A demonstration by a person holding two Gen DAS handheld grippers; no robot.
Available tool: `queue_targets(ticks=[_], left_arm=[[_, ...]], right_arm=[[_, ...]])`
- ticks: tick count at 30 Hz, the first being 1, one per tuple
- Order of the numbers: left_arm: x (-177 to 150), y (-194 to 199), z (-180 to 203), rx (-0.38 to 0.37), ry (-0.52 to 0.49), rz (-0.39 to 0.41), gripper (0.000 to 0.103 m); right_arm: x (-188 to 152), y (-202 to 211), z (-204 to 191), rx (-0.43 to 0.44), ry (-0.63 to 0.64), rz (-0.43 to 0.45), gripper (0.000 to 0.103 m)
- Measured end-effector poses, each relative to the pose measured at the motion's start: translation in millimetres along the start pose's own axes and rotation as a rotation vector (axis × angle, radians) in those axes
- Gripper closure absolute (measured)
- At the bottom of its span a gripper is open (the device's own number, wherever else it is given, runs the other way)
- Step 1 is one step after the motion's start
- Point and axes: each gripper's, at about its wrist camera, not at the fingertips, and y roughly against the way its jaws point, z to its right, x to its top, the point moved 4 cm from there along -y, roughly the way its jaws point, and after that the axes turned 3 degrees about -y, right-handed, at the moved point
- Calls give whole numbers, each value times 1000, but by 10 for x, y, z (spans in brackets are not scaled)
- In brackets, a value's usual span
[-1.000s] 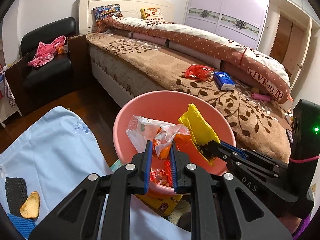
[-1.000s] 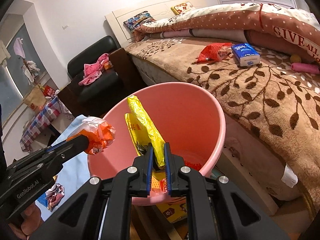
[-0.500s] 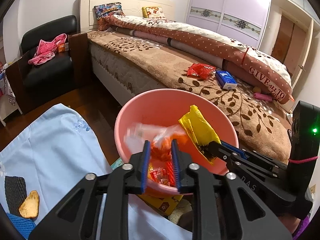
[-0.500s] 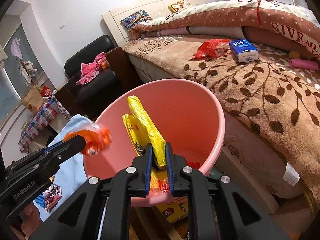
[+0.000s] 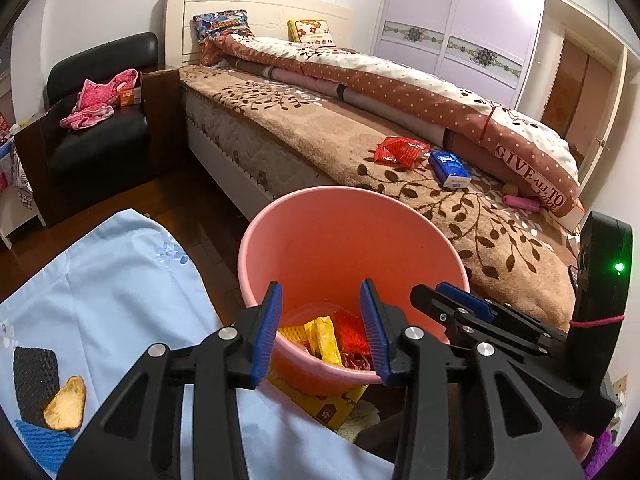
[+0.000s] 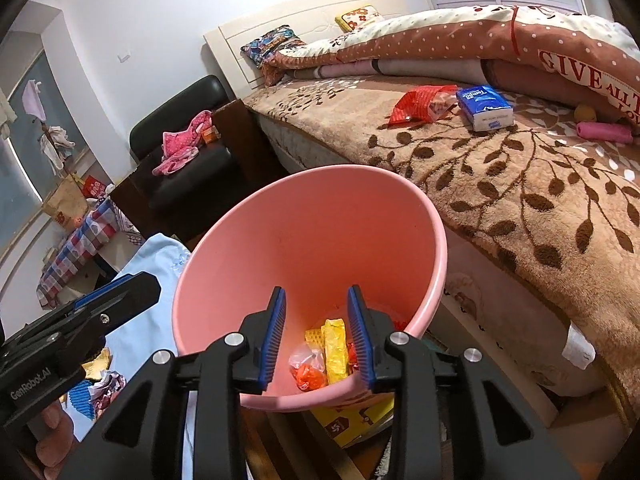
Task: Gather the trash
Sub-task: 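Open the right tool to drop the yellow bag into the bucket, then move both open tools back over the table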
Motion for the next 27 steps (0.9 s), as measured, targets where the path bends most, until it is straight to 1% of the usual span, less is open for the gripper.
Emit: queue_targets(ticks=[6,10,17,27], left_arm=[[-29,123,-50,7,16,6,62],[-61,258,-90,14,24,19,62],[-124,480,-153,31,36,39,62],[-271,769,-368,67,81,52,62]], right_arm=[[-35,88,-107,16,14,3,71],[-65,156,-192,30,27,9,62],[-117,279,-382,57,60,18,62],[-213,429,-612,96,108,19,62]])
